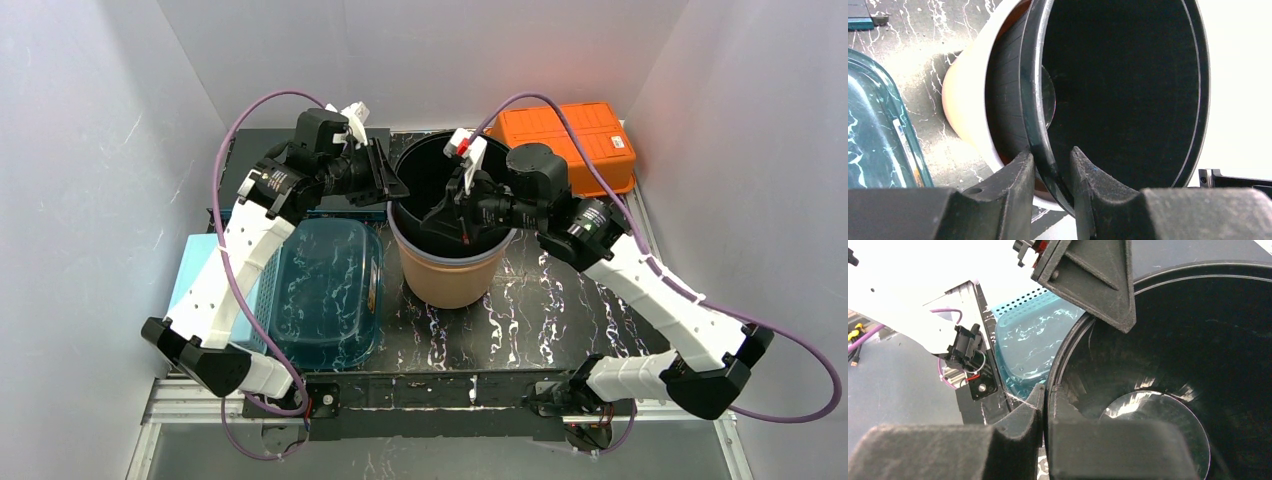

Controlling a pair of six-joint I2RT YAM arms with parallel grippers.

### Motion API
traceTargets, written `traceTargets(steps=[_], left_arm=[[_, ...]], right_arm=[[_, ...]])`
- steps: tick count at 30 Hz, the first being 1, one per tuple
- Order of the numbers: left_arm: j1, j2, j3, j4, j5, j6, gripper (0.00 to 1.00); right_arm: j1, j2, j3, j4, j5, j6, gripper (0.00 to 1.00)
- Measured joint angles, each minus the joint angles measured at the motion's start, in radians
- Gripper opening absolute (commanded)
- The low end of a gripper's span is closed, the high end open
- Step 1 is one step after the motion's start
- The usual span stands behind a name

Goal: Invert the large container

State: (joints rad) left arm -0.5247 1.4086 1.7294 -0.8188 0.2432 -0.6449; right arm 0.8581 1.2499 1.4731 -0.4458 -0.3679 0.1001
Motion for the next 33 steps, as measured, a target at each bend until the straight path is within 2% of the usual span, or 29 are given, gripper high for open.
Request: traceTargets(steps=[1,3,8,11,16,20,22,28,33], left_arm=[[0.0,0.0,-0.002,0.003,0.0,-0.006,0.08],[0.0,-0.001,-0.007,0.014,-0.004,-0.016,0.04],[0.006,-0.014,-0.069,0.037,-0.037,-0.028,0.0],[0.008,-0.024,-0.105,0.043,-0.059,-0.032,0.0],[0.008,-0.058,-0.149,0.071,-0.079,-0.049,0.0],[0.008,-0.094,-0.186,0.093,-0.089,-0.067,0.0],[0.011,-0.109,-0.202,0.111,-0.093,-0.076,0.0],[0.027,-0.156,-0.251,0.176,-0.088,-0.124,0.0],[0.07,-0.214,-0.299,0.225,-0.061,-0.176,0.0]], right_arm=[[0.0,-0.002,0.0,0.001,0.008,0.007,0.33],[0.0,-0.007,-0.001,0.004,0.021,0.032,0.37],[0.001,-0.057,0.007,0.017,0.118,0.074,0.66],[0.001,-0.085,0.045,-0.003,0.211,0.093,0.76],[0.001,-0.116,0.128,-0.048,0.422,0.109,0.79],[-0.001,-0.061,0.271,-0.195,0.69,0.156,0.79],[-0.014,-0.031,0.3,-0.245,0.756,0.184,0.79],[-0.11,-0.012,0.233,-0.353,0.75,0.266,0.78],[-0.29,-0.011,0.229,-0.382,0.589,0.318,0.78]])
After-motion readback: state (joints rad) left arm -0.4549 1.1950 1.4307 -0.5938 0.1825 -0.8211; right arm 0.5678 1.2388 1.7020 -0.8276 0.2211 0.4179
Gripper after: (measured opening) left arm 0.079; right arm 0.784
